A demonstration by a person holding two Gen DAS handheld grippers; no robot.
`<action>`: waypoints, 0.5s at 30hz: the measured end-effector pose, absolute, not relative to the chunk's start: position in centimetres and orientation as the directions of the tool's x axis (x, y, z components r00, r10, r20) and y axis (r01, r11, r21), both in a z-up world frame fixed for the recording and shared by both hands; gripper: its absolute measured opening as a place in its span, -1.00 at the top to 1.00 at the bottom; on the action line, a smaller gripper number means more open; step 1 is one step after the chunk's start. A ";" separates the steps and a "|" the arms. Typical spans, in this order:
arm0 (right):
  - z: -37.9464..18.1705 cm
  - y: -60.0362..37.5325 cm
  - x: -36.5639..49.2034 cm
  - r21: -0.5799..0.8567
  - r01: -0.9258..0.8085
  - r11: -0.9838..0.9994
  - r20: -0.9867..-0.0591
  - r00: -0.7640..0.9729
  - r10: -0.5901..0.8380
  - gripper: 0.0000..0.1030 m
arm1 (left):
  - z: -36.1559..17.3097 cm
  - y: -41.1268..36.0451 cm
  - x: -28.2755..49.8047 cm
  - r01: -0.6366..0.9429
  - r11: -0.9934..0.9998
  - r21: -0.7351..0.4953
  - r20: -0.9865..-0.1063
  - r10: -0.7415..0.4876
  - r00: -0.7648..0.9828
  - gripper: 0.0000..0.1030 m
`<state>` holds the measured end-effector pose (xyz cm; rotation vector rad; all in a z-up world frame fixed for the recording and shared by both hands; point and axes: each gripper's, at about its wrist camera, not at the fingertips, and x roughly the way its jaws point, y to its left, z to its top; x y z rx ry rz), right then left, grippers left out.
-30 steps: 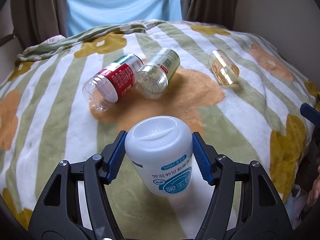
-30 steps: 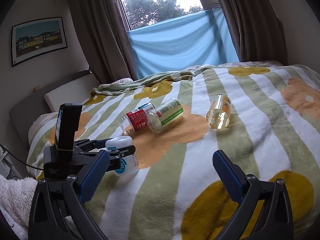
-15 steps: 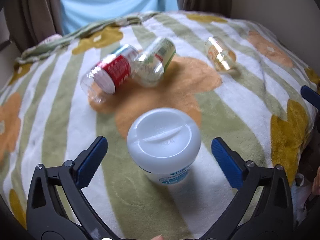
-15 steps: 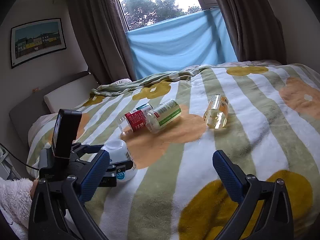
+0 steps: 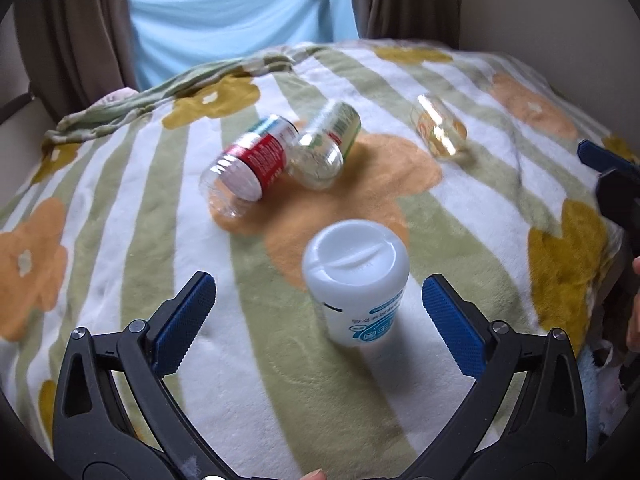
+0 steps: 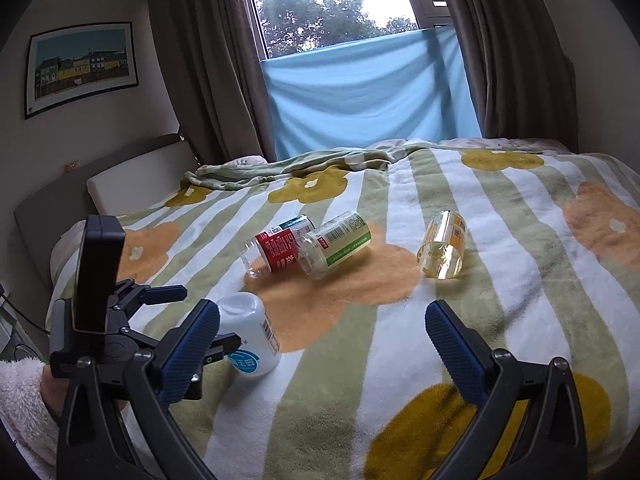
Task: Flip cup upside down
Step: 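Lift the white bottle with the left gripper, flip it over, set it down, then open the left gripper and pull it back from the bottle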
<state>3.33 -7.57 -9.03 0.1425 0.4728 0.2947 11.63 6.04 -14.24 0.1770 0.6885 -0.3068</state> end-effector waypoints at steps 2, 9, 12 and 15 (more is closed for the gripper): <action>-7.8 -6.9 3.3 0.158 -0.234 0.959 -0.426 0.860 0.280 -0.99 | -12.5 7.2 11.0 0.317 0.948 0.039 -0.609 -0.229 0.759 -0.99; -1.9 -4.6 3.3 0.059 -0.148 0.987 -0.352 0.922 0.159 -0.99 | -4.0 11.5 8.2 0.237 0.971 0.016 -0.396 -0.212 0.893 -0.99; 0.5 -3.4 3.1 0.001 -0.111 0.994 -0.291 0.951 0.107 -0.99 | -1.7 13.1 7.0 0.204 0.979 0.002 -0.330 -0.192 0.924 -0.99; 2.4 -2.7 3.1 0.006 -0.107 0.994 -0.246 0.964 0.105 -0.99 | -0.7 15.0 6.2 0.184 0.982 -0.049 -0.304 -0.190 0.934 -0.99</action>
